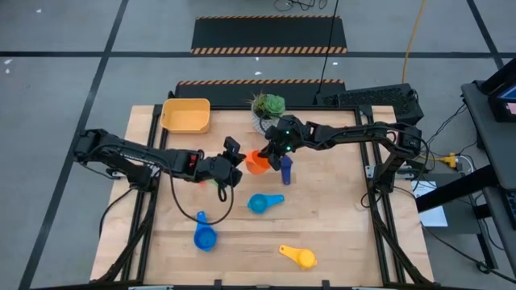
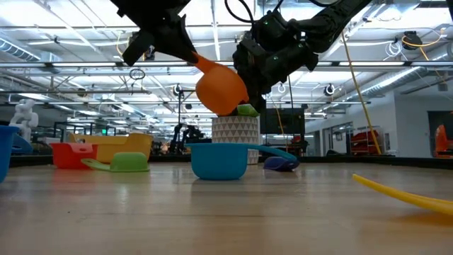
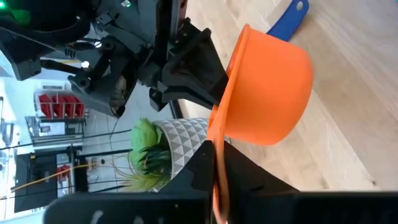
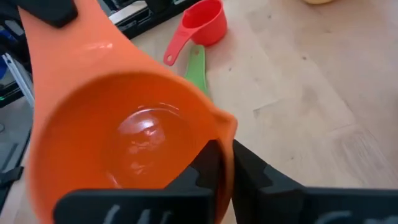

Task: Nest measuring cups in basket
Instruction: Put the light orange measuring cup into the yellow bin

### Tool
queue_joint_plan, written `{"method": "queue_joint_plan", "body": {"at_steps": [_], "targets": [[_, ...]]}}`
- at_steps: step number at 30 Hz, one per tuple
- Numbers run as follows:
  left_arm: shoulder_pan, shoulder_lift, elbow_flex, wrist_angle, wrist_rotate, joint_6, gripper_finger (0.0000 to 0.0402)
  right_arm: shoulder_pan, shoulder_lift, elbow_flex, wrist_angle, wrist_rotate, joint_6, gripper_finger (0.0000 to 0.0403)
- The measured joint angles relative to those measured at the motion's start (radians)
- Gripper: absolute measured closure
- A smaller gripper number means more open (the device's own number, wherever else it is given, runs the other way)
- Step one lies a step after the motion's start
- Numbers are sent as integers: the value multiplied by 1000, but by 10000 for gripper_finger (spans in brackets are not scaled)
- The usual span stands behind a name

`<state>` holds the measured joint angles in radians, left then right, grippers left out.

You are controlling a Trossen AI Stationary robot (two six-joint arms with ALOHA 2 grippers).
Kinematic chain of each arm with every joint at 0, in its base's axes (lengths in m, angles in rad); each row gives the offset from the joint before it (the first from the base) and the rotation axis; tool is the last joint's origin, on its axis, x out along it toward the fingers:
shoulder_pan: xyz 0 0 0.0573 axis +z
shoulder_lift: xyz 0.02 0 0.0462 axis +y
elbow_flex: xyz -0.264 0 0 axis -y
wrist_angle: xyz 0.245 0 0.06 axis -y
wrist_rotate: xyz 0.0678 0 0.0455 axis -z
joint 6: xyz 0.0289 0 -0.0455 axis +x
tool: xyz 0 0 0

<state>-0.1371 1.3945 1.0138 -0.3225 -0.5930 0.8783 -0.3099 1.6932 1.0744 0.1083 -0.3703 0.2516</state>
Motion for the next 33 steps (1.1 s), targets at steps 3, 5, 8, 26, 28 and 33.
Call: {"method": "queue_joint_plan", "body": {"at_steps": [3, 5, 8, 26, 28, 33], "targets": [[-3, -1, 0, -10, -19, -4, 393, 0, 0, 0, 9, 20, -21, 362], [-3, -6, -2, -43, -11, -26, 395, 0, -14, 0, 9, 76, -40, 336], [-4, -28, -2, -88, -11, -71, 395, 0, -48, 0, 8, 147, -103, 293], [-74, -507, -296, -91, 18, -135, 398, 239, -140, 2, 197, 160, -387, 202], [-83, -543, -336, -49, 18, -107, 397, 248, -133, 2, 237, 159, -370, 203], [-107, -585, -388, 4, 47, -57, 398, 246, -73, 16, 281, 157, -314, 214]]}}
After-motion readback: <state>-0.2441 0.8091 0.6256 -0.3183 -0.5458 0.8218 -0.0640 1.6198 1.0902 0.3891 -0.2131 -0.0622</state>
